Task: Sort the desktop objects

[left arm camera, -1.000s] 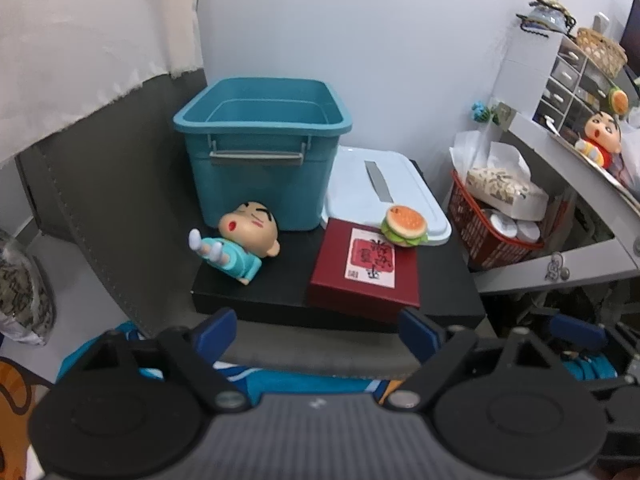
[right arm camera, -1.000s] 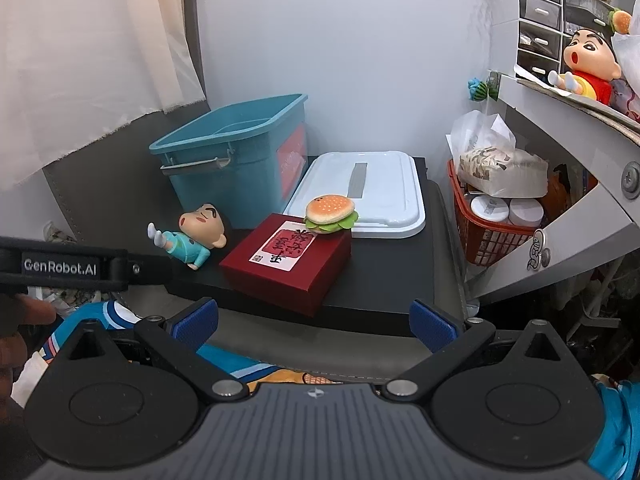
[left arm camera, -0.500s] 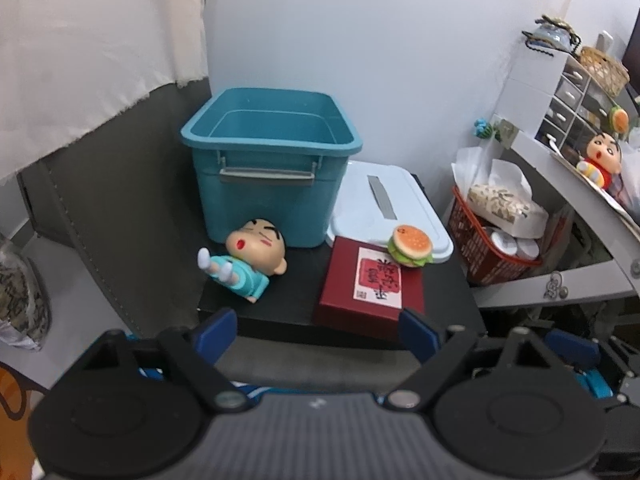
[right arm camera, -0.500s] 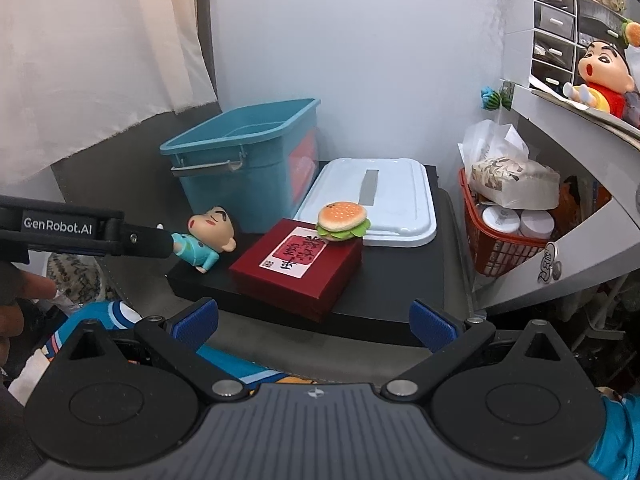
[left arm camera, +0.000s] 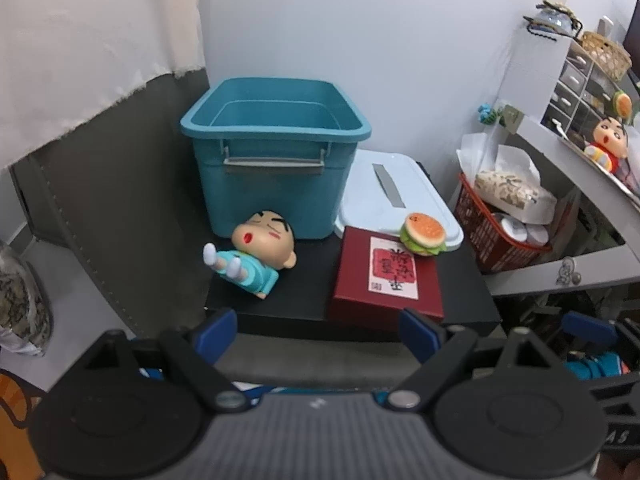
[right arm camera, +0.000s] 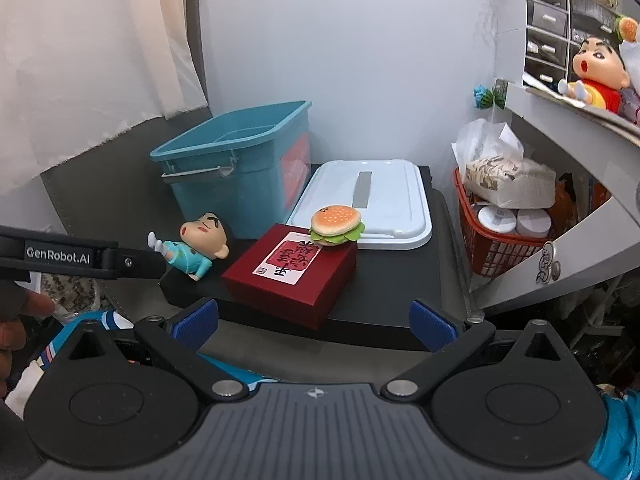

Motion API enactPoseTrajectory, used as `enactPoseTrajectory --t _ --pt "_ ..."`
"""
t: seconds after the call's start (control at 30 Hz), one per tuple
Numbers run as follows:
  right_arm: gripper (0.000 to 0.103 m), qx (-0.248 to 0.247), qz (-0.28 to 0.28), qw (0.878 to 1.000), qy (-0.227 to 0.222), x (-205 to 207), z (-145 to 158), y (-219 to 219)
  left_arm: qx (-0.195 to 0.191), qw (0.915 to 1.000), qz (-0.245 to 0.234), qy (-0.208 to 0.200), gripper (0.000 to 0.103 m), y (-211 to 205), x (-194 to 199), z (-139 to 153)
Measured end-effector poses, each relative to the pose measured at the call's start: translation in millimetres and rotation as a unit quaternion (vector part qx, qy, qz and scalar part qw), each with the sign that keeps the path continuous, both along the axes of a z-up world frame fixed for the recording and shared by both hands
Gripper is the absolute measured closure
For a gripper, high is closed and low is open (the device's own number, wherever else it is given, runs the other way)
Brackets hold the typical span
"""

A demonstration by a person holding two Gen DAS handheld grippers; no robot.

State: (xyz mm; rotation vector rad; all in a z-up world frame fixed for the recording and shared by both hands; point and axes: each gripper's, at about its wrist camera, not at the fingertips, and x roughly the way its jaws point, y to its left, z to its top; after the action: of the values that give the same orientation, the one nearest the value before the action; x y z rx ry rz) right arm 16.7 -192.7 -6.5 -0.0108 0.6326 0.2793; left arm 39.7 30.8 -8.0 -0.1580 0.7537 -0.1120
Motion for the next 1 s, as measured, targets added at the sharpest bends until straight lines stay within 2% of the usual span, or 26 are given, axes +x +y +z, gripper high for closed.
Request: enactPoseTrajectory --t 0.53,0.8,1.0 --pt "0.000 -0.004 0.017 0.999 0.042 26 14 -2 0.000 0.9999 -0.010 0.010 0.012 2 18 -8" --pt "0.000 -0.028 0.032 0.998 0.038 46 32 2 0.006 0.9997 -0.018 0.016 0.012 0 27 -5" --pt "0.000 -0.016 0.038 0.998 0.041 55 26 5 0.009 0.9997 -0.014 0.015 0.013 2 36 -2"
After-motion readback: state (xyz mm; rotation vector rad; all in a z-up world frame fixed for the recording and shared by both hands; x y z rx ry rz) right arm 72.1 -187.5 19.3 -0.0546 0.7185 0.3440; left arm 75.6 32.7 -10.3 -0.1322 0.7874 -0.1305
